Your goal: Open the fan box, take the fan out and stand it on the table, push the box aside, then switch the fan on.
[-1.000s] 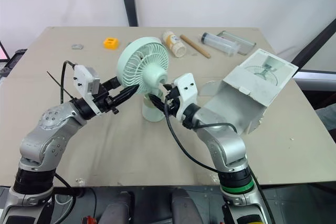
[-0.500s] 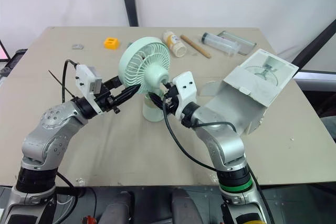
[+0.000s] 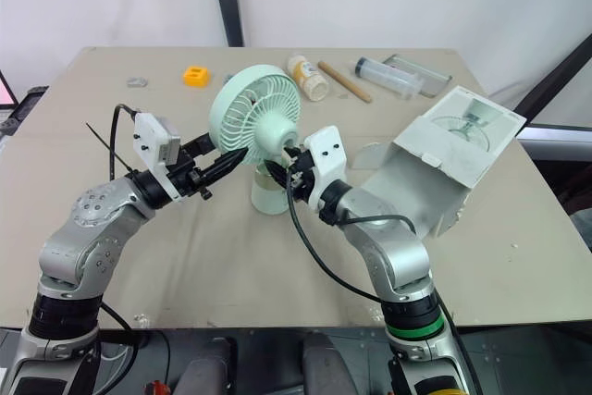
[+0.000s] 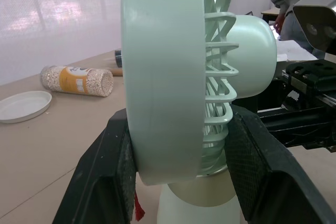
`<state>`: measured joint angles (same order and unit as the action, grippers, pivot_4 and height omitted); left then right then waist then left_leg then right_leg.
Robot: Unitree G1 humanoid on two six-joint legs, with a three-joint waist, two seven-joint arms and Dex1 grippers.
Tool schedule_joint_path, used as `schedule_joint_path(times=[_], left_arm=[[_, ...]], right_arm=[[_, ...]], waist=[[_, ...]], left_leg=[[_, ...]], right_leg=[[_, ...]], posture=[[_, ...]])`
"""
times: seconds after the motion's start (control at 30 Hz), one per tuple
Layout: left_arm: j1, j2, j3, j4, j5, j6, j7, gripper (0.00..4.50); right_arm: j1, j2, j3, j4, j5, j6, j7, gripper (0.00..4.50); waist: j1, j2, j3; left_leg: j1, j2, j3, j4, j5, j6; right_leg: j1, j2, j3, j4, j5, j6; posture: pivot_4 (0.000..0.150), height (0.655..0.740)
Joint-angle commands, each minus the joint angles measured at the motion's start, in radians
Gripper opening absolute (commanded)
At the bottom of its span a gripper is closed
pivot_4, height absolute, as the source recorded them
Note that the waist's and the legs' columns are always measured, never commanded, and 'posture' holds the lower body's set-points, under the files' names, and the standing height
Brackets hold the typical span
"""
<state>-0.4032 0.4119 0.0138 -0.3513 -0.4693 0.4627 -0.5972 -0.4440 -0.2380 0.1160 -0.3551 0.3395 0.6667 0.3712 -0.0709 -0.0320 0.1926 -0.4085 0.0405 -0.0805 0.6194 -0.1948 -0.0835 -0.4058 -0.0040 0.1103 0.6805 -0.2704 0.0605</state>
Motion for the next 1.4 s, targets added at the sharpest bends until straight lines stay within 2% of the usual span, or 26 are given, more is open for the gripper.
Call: schedule_joint_path(times=[0.03,0.1,0.17,0.2,0.23,0.3,0.73,0.8,0.87,0.9,0.97,1.13,1.4], left_arm=[[-0.017,-0.006,-0.009,-0.02,0.003,-0.016,-0.003,1.86],[-0.017,-0.008,-0.009,-0.021,0.004,-0.016,0.0,1.86],[-0.016,-0.011,-0.01,-0.022,0.005,-0.015,0.002,1.86],[-0.014,-0.012,-0.01,-0.023,0.006,-0.015,0.004,1.86],[-0.014,-0.013,-0.01,-0.023,0.007,-0.015,0.006,1.86],[-0.013,-0.016,-0.01,-0.025,0.008,-0.014,0.008,1.86],[-0.009,-0.024,-0.007,-0.028,-0.004,0.0,0.009,1.86],[-0.009,-0.024,0.0,-0.026,-0.017,0.008,0.006,2.88],[-0.009,-0.018,0.007,-0.023,-0.024,0.01,-0.001,3.41],[-0.01,-0.015,0.011,-0.021,-0.026,0.01,-0.004,3.89],[-0.016,-0.011,0.037,-0.012,-0.046,0.012,-0.01,4.41],[-0.048,0.063,0.138,0.015,-0.183,0.092,-0.081,4.41],[0.013,0.308,0.2,0.042,-0.308,0.256,-0.283,4.41]], right_arm=[[-0.004,0.002,-0.016,-0.024,0.007,-0.017,0.005,2.34],[-0.004,0.001,-0.015,-0.025,0.008,-0.016,0.007,2.34],[-0.004,0.0,-0.015,-0.024,0.011,-0.013,0.011,1.41],[-0.004,-0.001,-0.016,-0.024,0.011,-0.012,0.012,1.11],[-0.004,-0.001,-0.016,-0.023,0.011,-0.012,0.013,0.56],[-0.005,0.001,-0.017,-0.019,0.011,-0.012,0.014,0.39],[-0.007,0.006,-0.016,-0.009,0.002,-0.019,0.012,0.39],[-0.006,0.007,-0.016,-0.009,-0.001,-0.02,0.01,0.39],[-0.007,0.008,-0.017,-0.007,-0.002,-0.021,0.009,0.39],[-0.007,0.008,-0.017,-0.007,-0.003,-0.021,0.009,0.39],[-0.006,0.009,-0.017,-0.008,-0.004,-0.022,0.009,0.39],[-0.006,-0.006,-0.025,-0.004,-0.002,-0.03,0.025,0.39],[-0.069,-0.082,-0.072,0.077,0.026,-0.097,0.143,0.39]], waist=[[0.0,0.0,0.0],[0.0,0.0,0.0],[0.0,0.0,0.0],[0.0,0.0,0.0],[0.0,0.0,0.0],[0.0,0.0,0.0],[0.001,0.0,0.0],[0.001,0.0,0.0],[0.001,0.0,0.0],[0.0,0.0,0.0],[0.0,0.0,0.0],[-0.001,0.0,0.0],[-0.003,0.0,0.0]], left_leg=[[0.0,0.0,0.0,0.0,0.0,0.0],[0.0,0.0,0.0,0.0,0.0,0.0],[0.0,0.0,0.0,0.0,0.0,0.0],[0.0,0.0,0.0,0.0,0.0,0.0],[0.0,0.0,0.0,0.0,0.0,0.0],[0.0,0.0,0.0,0.0,0.0,0.0],[0.0,0.0,0.0,0.0,0.0,0.0],[0.0,0.0,0.0,0.0,0.0,0.0],[0.0,0.0,0.0,0.0,0.0,0.0],[0.0,0.0,0.0,0.0,0.0,0.0],[0.0,0.0,0.0,0.0,0.0,0.0],[0.0,0.0,0.0,0.0,0.0,0.0],[0.0,0.0,0.0,0.0,0.0,0.0]], right_leg=[[0.0,0.0,0.0,0.0,0.0,0.0],[0.0,0.0,0.0,0.0,0.0,0.0],[0.0,0.0,0.0,0.0,0.0,0.0],[0.0,0.0,0.0,0.0,0.0,0.0],[0.0,0.0,0.0,0.0,0.0,0.0],[0.0,0.0,0.0,0.0,0.0,0.0],[0.0,0.0,0.0,0.0,-0.001,0.001],[0.0,0.0,0.0,0.0,-0.001,0.001],[0.0,0.0,0.0,0.0,-0.001,0.001],[0.0,0.0,0.0,0.0,-0.001,0.001],[0.0,0.0,0.0,0.0,-0.001,0.001],[0.0,0.0,0.0,0.0,-0.001,0.002],[0.0,0.0,0.0,0.0,-0.002,0.002]], posture=[[0.15,0.74],[0.15,0.74],[0.15,0.74],[0.15,0.74],[0.15,0.74],[0.15,0.74],[0.15,0.74],[0.15,0.74],[0.15,0.74],[0.15,0.74],[0.15,0.74],[0.15,0.74],[0.15,0.74]])
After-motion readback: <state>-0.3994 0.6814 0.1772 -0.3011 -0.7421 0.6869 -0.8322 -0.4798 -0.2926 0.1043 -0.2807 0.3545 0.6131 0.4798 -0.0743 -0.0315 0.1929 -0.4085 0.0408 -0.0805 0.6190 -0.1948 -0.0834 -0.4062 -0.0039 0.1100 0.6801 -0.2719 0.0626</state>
